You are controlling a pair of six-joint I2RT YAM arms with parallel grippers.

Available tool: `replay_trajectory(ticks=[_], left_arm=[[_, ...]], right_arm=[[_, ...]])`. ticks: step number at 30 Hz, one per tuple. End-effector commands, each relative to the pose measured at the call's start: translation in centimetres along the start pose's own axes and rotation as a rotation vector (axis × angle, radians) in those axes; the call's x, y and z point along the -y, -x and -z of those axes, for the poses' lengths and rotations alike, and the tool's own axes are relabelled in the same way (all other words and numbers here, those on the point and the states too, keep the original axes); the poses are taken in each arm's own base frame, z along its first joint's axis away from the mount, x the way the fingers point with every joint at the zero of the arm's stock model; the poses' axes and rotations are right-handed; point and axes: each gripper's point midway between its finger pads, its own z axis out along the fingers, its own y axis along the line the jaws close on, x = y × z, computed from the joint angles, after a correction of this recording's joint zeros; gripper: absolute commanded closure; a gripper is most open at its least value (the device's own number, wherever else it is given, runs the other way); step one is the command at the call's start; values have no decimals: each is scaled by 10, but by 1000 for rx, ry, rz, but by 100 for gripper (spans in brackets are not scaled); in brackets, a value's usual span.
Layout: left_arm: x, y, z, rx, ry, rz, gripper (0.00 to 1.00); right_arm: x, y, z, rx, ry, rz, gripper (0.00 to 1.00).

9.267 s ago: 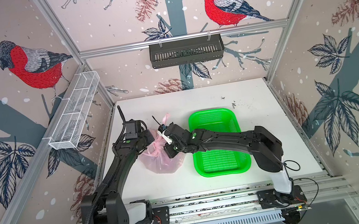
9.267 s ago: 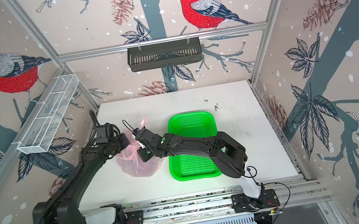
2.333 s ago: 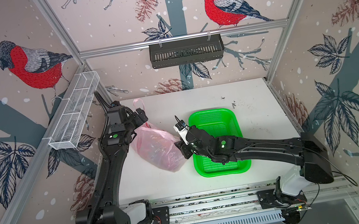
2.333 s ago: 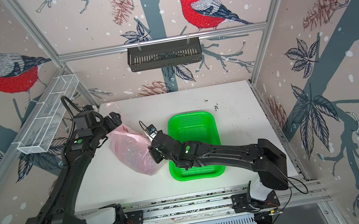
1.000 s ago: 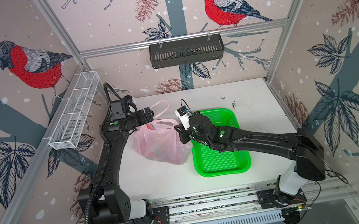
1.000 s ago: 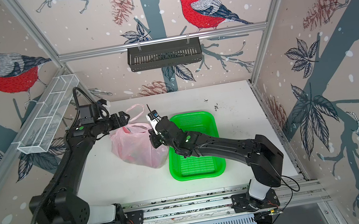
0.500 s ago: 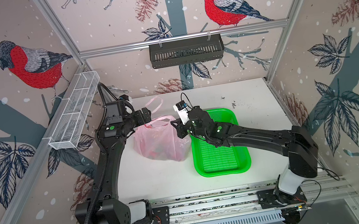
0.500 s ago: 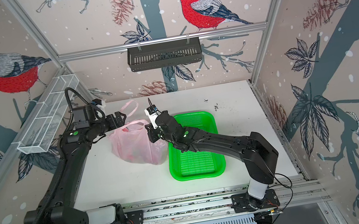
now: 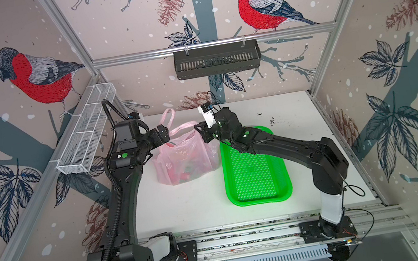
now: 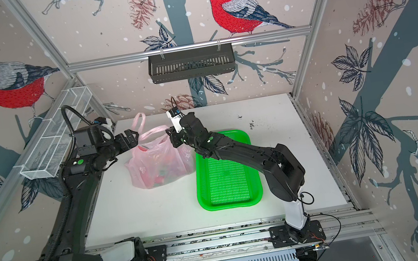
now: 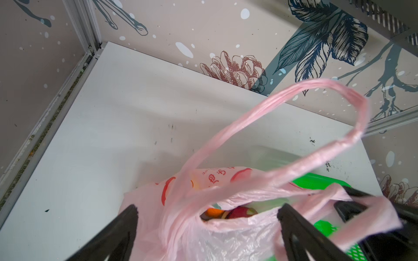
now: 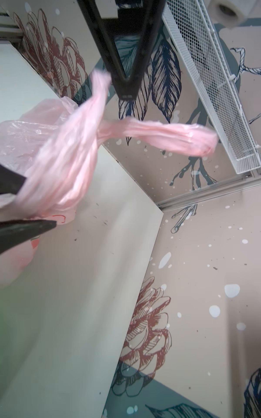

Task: Untie the knot of the plastic bag and take out the fruit
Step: Rotate the plastic bag at the middle-left of the table, then open the plastic bag at the middle-left of the table.

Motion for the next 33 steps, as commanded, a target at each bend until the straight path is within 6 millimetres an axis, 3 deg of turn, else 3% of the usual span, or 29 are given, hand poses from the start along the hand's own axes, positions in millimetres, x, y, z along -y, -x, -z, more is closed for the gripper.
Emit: replay_trajectory(ticks=[1,4,9,16,21,26,33], left_arm=[[3,-8,6,-18,-21,14,3],[2,-16,13,-38,-14,15,3],[3,-30,20,-62,-29,19,3],[-7,-47,1,-120,40,-33,5],[-12,-42,-26,-108,118,-93,6],[-7,-23,-47,-58,157,-128,9],[15,2,-70,-19,166,-191,15]], right_arm=[[-8,10,9,19,25,17,60],[-9,10,25,27,3,16,49],[-11,7,55,45,-59,9,47],[-11,10,85,74,-86,-38,47],[-9,11,97,85,-97,-48,47],[-6,5,100,78,-106,-69,47],[-9,-9,95,47,-100,-86,48]])
